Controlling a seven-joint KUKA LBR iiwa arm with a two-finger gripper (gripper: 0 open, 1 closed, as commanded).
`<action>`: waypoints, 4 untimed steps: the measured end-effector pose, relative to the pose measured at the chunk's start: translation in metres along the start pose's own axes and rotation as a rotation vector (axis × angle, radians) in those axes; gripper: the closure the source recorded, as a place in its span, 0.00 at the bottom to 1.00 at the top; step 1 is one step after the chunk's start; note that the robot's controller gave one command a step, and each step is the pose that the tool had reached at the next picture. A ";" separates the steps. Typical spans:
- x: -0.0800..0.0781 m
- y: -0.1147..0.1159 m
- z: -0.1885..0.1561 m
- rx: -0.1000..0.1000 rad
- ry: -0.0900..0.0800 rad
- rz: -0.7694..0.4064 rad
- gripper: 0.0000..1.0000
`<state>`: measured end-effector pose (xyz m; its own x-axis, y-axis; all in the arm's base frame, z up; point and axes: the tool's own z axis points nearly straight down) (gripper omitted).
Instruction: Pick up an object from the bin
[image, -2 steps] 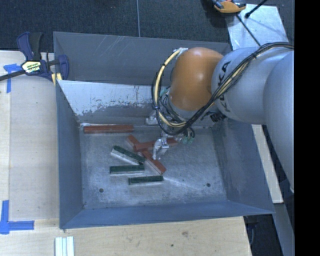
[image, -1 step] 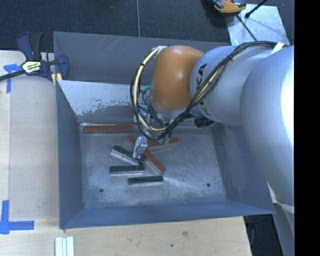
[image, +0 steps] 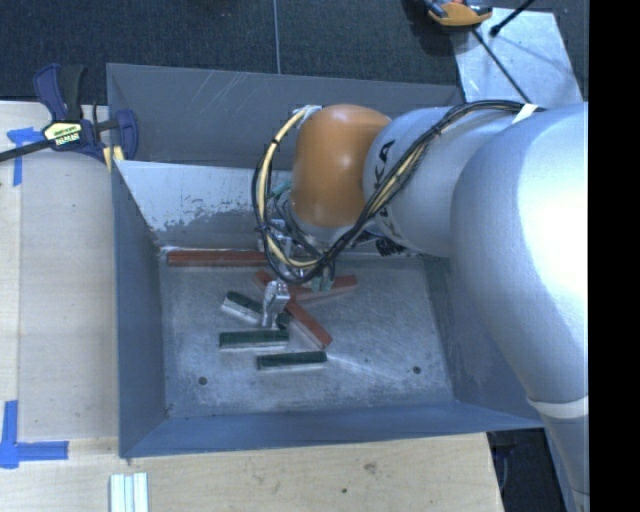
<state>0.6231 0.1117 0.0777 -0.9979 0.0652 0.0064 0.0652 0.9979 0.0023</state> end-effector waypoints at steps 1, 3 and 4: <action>0.000 -0.001 -0.007 0.000 -0.020 0.002 1.00; 0.000 -0.001 -0.008 0.000 -0.020 0.002 1.00; 0.002 -0.002 -0.012 0.002 -0.011 0.002 1.00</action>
Offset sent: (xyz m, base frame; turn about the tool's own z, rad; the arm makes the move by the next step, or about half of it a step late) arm 0.0000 0.0000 0.0000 0.0000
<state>0.6215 0.1101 0.0893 -0.9978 0.0668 -0.0044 0.0668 0.9978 0.0008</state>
